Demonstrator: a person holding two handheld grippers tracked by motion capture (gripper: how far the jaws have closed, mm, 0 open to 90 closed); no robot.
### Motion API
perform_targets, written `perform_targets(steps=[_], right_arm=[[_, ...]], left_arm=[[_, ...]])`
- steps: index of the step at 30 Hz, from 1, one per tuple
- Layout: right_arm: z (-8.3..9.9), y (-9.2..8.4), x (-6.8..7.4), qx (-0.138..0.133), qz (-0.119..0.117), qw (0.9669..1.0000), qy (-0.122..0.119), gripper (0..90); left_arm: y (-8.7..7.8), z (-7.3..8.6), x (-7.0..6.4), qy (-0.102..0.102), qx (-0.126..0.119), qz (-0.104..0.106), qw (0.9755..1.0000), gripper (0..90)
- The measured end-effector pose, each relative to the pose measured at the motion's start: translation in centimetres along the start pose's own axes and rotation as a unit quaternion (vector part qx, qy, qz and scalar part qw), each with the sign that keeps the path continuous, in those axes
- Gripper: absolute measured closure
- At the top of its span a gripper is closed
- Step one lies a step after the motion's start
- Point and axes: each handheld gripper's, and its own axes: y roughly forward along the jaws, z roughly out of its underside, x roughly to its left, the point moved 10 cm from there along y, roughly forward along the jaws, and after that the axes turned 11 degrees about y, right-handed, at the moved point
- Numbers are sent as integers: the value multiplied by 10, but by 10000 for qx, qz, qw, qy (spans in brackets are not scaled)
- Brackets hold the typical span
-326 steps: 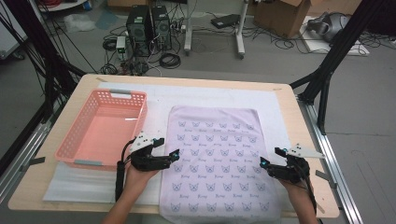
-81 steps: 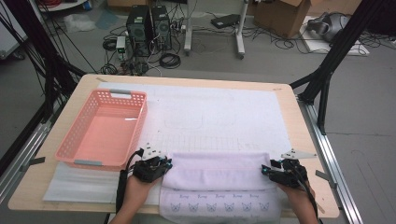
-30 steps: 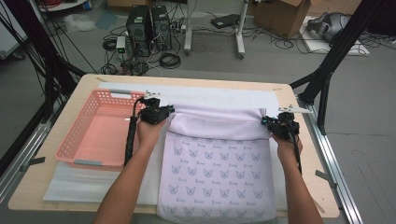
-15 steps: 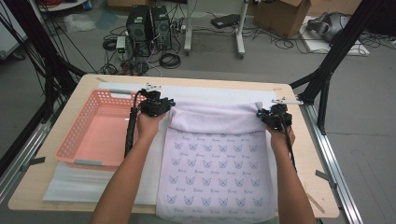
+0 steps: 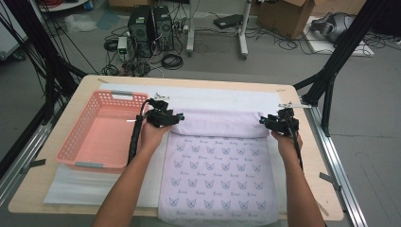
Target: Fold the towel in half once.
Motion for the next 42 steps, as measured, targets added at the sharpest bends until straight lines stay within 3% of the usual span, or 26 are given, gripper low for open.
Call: perform_targets(steps=[4, 7, 9, 11, 13, 14, 21, 24, 26, 31, 38, 42], right_arm=[[11, 5, -6, 171, 26, 9998, 133, 572], [14, 10, -6, 251, -13, 9996, 139, 568], [15, 12, -6, 297, 44, 9995, 90, 595], [19, 14, -9, 422, 141, 9990, 104, 681], [24, 14, -9, 574, 54, 9982, 189, 825], [25, 13, -8, 610, -6, 9979, 204, 841], [24, -2, 8, 466, -152, 9984, -289, 847], [30, -13, 12, 307, -248, 9987, -322, 847], [37, -23, 12, 206, -302, 9989, -290, 847], [57, -45, 11, 65, -408, 9988, -278, 847], [85, -65, 21, -36, -508, 9967, -636, 847], [95, -76, 25, -90, -560, 9961, -676, 845]], left_arm=[[6, 4, -7, 139, 157, 76, 9998, 510], [11, 14, -11, 273, 497, 48, 9984, 693], [12, 17, -11, 282, 445, -54, 9986, 815], [10, 21, -10, 244, 401, -117, 9988, 860], [9, 25, -9, 212, 382, -119, 9990, 868], [7, 25, -9, 172, 271, -134, 9994, 869], [-15, 27, -14, 21, -143, -67, 9999, 872], [-25, 31, -20, 123, -174, 7, 9998, 871], [-32, 31, -25, 245, -372, 48, 9990, 870], [-49, 39, -37, 438, -507, 132, 9977, 871], [-74, 59, -52, 511, -715, 231, 9959, 874], [-88, 69, -65, 612, -791, 325, 9945, 874]])
